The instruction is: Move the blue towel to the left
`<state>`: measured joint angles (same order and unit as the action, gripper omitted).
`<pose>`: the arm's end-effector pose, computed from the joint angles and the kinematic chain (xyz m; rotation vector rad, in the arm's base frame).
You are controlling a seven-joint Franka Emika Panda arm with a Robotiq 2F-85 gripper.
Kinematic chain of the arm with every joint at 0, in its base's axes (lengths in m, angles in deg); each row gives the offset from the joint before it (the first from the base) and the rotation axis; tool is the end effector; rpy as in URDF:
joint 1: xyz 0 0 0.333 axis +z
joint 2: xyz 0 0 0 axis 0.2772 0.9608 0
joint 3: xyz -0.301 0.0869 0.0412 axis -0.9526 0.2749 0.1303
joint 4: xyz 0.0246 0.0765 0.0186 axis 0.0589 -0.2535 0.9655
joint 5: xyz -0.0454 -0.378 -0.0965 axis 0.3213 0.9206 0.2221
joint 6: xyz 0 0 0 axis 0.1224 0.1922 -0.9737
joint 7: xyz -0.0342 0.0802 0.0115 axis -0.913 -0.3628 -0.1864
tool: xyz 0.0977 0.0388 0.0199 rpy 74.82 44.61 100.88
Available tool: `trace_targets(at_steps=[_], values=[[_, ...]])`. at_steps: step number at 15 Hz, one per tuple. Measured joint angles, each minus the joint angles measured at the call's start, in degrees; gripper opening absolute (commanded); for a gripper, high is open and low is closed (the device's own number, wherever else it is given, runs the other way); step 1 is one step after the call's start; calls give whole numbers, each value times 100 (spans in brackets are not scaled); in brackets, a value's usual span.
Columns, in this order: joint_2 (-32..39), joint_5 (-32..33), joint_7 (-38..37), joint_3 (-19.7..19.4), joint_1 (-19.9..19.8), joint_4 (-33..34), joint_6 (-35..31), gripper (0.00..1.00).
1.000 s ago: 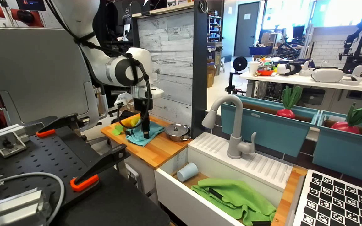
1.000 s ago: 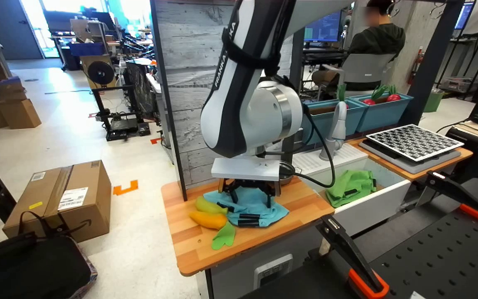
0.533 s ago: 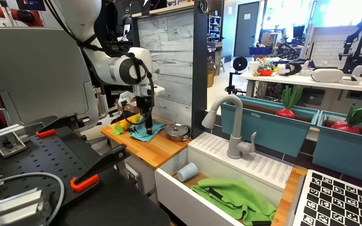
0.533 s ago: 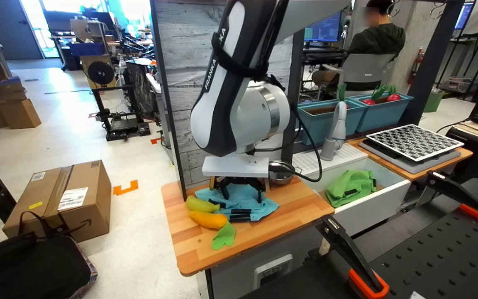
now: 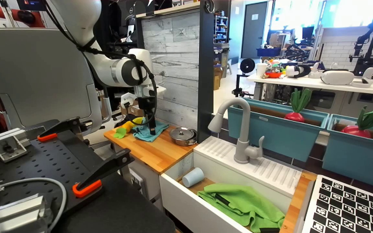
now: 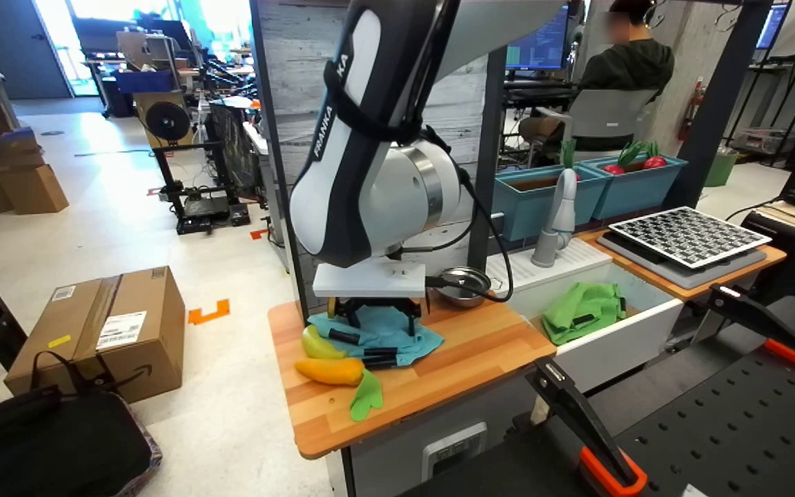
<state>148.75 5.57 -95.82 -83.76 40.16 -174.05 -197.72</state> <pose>0.6322 0.2022 -0.0199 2.9941 -0.6930 0.0161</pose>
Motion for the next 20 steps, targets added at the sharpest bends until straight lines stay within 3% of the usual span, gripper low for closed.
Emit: trace_targets(at_steps=[10, 17, 20], values=[[-122, 3, -88, -90, -8, -16, -149, 100], [-1134, 287, 246, -126, 113, -1389, -1132, 100], [-1213, 287, 262, -124, 113, -1485, -1147, 100]])
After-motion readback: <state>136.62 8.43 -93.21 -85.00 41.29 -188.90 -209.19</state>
